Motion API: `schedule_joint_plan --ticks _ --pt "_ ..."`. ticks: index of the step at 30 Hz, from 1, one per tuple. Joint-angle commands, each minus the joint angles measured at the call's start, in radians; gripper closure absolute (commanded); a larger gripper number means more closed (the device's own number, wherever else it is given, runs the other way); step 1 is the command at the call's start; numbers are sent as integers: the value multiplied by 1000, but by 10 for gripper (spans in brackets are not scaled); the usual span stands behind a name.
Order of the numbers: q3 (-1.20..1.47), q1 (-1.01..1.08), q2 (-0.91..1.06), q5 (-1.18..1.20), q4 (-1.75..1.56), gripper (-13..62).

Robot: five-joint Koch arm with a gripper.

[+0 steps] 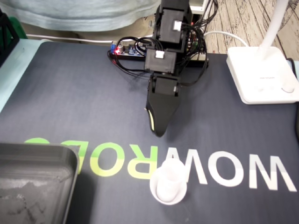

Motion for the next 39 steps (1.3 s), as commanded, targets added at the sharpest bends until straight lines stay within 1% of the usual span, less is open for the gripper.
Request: schedule_joint_plan --ticks 1,14,27,31,34,39 --pt "41 0 78 3 -3 155" --pt "23 11 80 -3 -26 159" --pt "-222 5 72 -23 -63 168" --pt "-304 6 71 -132 -71 168" --pt "-357 14 69 -258 -81 168" --pt "-371 23 67 -506 -233 168"
